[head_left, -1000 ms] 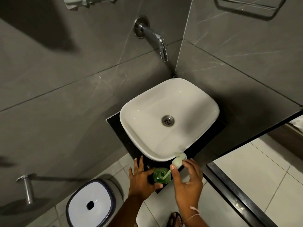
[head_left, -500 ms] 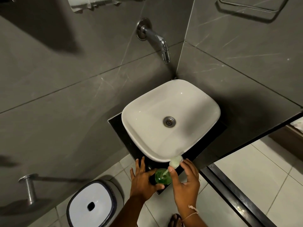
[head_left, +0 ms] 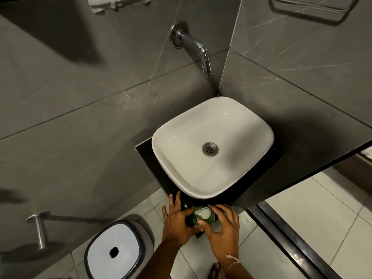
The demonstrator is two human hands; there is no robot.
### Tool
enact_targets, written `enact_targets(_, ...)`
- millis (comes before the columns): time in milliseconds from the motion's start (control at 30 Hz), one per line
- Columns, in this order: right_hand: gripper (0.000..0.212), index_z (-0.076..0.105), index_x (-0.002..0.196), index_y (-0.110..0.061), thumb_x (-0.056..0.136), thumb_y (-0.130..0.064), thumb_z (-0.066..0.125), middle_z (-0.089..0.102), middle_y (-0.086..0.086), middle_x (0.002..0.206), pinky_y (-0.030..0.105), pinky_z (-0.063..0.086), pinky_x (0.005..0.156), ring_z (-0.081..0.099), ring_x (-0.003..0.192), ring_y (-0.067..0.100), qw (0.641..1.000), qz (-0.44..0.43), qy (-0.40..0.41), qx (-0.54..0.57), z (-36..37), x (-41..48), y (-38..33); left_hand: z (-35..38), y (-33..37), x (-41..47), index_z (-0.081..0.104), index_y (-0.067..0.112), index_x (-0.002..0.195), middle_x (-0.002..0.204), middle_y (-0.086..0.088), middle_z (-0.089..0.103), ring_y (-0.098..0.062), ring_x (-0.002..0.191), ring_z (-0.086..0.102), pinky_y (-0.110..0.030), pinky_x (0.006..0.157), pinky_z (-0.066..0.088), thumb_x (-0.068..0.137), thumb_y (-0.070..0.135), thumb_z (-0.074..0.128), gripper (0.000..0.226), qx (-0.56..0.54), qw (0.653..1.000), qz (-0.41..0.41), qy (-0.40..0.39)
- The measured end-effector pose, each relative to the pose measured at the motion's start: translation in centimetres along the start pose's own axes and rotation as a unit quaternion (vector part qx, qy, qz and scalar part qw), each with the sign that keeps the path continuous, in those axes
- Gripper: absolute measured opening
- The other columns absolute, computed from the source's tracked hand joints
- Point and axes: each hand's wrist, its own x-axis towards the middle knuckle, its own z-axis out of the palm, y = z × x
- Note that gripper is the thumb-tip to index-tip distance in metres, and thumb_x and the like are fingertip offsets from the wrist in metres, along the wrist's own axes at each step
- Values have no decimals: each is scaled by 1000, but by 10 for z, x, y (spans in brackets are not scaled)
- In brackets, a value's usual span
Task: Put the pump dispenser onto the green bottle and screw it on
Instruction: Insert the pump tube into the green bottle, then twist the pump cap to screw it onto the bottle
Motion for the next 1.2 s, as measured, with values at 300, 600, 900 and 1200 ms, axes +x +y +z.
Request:
enact_targets(300,31,71,102,-37,71,-38,74,52,-19,105,38,46,94,45,110,11,999,-11,-35,20,-7,13,-8,-1,2,1,53,47,125,162,-2,-7,-24,145,-22,-53,114,-12,64,63,72,67,-15,1000,-4,0)
enact_targets(600,30,71,92,-29,67,-46,78,56,-10,99,38,42,91,48,107,18,996,-44,-35,-64,-10,17,-2,-1,2,2,55,43,125,162,-1,-6,-24,146,-21,-53,116,-11,66,61,72,63,18,1000,7,4)
enact_targets(900,33,57,77,-28,62,-45,82,56,-8,90,43,40,85,49,97,21,998,67,7,-8,7,3,-17,1,-1,0,56,41,124,163,0,-6,-22,144,-25,-55,117,-10,71,56,71,57,18,1000,11,9)
enact_targets(1200,35,72,99,-37,65,-33,82,57,-10,99,50,43,91,50,104,23,998,26,-53,-32,-16,10,-20,0,4,-2,53,41,128,163,-1,-6,-25,145,-22,-53,115,-14,67,65,69,67,27,1000,6,5)
